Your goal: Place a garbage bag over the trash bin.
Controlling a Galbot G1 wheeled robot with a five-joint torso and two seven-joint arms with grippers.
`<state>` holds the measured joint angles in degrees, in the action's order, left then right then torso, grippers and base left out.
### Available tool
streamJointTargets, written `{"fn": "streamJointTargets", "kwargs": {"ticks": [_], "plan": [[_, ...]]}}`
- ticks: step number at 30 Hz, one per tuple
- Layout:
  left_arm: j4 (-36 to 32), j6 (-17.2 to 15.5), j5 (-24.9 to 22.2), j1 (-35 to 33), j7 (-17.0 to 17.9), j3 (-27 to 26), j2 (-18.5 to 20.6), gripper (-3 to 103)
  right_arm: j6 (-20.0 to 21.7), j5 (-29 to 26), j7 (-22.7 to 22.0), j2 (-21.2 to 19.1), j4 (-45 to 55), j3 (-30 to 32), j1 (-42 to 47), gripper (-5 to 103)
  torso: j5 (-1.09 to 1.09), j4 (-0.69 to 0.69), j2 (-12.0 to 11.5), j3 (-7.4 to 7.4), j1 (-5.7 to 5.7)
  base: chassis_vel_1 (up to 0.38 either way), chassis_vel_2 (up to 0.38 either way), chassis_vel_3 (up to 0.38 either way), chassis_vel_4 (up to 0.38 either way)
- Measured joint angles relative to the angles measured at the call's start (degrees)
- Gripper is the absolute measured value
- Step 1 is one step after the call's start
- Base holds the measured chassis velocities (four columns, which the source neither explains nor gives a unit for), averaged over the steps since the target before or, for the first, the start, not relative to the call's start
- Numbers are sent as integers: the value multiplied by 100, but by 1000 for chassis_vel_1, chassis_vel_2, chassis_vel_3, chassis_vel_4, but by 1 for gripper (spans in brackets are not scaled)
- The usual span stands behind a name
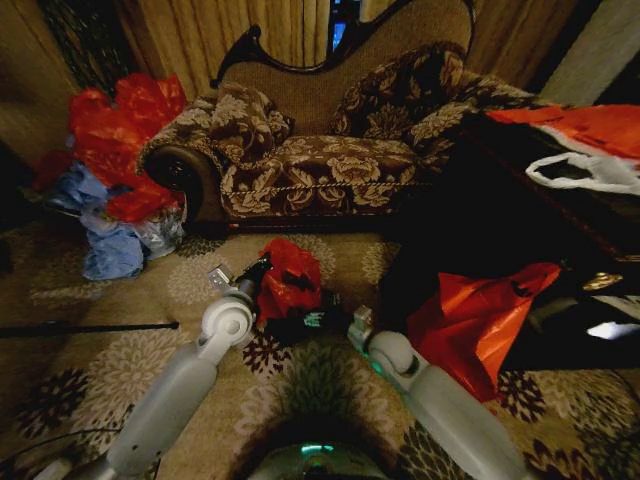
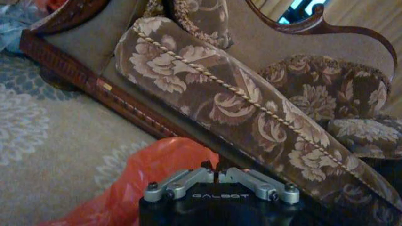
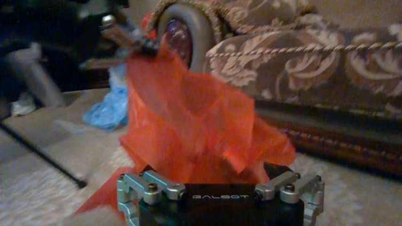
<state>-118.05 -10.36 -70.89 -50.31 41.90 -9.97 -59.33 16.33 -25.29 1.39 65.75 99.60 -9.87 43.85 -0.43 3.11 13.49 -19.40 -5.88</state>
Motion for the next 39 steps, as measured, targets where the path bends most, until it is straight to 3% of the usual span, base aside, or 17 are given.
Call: {"fn": "streamJointTargets", "kwargs": {"ticks": [4,7,9,11,15,22,27,30,39], "plan": [[-21,-1,10,-40,-6,-1,-21,0,23,-27,-126,162,-205,-71,-173,99,-1,0,0,0,0,0,0,0,0],[-44,-2,18,-56,-8,0,-55,0,8,-124,-211,373,-469,-147,-307,84,0,0,0,0,0,0,0,0,0],[-46,-2,18,-54,-8,2,-59,0,4,-140,-214,400,-499,-153,-312,84,0,0,0,0,0,0,0,0,0],[-52,-3,19,-36,-8,11,-73,0,-15,-197,-235,458,-583,-162,-307,68,0,0,0,0,0,0,0,0,0],[-52,-3,20,-22,-8,15,-95,0,-64,-198,-268,455,-605,-156,-264,62,0,0,1,0,0,0,0,0,0],[-31,-3,51,-18,-8,61,-181,0,-314,-215,-612,457,-637,-97,-181,30,1,1,1,0,0,0,0,0,0],[-23,-3,60,-18,-8,64,-174,0,-405,-248,-870,485,-512,-51,-199,19,0,1,1,0,0,0,0,0,0],[-20,-3,62,-18,-8,48,-148,0,-468,-252,-1100,481,-346,33,-312,4,1,0,1,0,0,0,0,0,0],[-48,-37,158,-135,-102,7,-121,0,-429,-257,-1293,366,7,250,-733,0,0,0,2,0,0,0,0,0,0]]}}
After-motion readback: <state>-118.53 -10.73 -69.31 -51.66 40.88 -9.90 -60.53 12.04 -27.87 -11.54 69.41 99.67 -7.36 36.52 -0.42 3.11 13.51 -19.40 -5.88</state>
